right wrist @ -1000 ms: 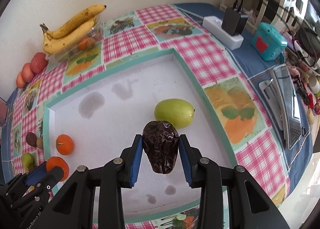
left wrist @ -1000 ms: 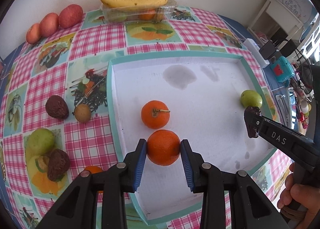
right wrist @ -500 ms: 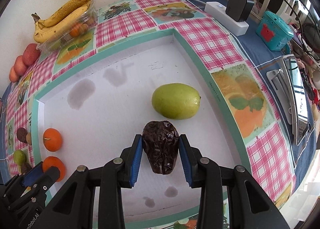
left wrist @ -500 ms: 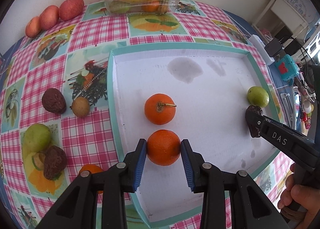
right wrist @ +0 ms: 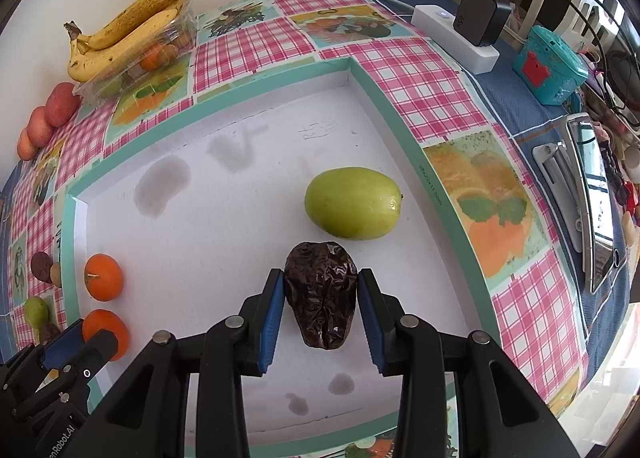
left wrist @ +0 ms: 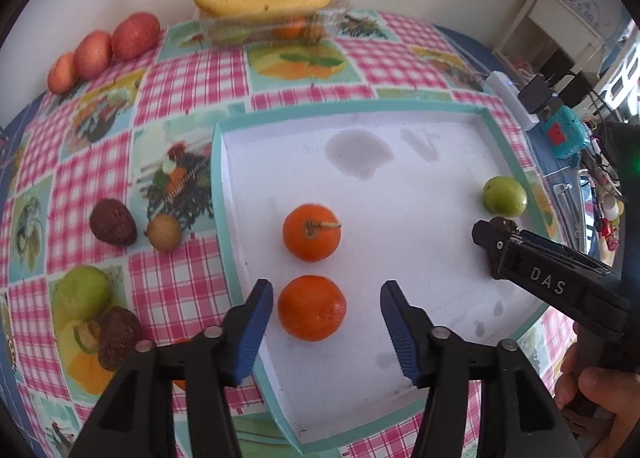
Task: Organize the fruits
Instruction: 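Open the left gripper releasing the tangerine while the right gripper releases the date in the tray, then raise both open grippers away from the tray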
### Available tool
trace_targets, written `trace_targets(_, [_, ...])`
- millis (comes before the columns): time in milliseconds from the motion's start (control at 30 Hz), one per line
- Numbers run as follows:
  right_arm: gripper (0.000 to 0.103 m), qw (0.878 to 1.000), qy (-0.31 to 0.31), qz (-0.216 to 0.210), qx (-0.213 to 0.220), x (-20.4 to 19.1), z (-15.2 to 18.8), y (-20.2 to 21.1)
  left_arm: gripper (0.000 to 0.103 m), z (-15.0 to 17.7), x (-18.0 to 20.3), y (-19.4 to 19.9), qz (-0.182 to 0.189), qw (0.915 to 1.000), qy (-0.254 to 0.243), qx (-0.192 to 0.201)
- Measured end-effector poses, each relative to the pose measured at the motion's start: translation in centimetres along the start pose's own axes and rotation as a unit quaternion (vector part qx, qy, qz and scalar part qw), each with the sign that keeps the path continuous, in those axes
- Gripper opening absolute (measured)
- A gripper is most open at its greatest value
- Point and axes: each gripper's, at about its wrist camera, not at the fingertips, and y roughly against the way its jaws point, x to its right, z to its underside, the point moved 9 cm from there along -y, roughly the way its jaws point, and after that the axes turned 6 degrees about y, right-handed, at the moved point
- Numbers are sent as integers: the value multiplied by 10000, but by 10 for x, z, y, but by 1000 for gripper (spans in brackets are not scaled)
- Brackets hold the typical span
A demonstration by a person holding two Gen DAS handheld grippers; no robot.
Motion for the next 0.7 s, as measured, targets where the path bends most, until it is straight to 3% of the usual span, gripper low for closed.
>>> trace_targets(100, [61,9999,-23,-142,34,-2,-1,2,64,-5,-3,9,-78,9999,-24,117])
trace_targets(300, [63,9995,-3,-125,286,-4,-10,17,79,-15,-26,24,-285,9989,206,320])
trace_targets(367, [77,9993,-42,-92,361,-1,-12,22,89,-18,-37,29,-430,9978,303,411])
trace_targets(400, [79,9992,-63,-67,401,0,-13,24,100,-19,-43,32,-505,9969,360,476])
trace_targets(433, [80,9990,-84,-44,441,1,-15,26,103,-22,-51,35,-587,9957,430,568])
trace_targets(700, [90,9969,-91,143,774,7,-23,44,103,-36,-105,59,-994,9839,1108,989])
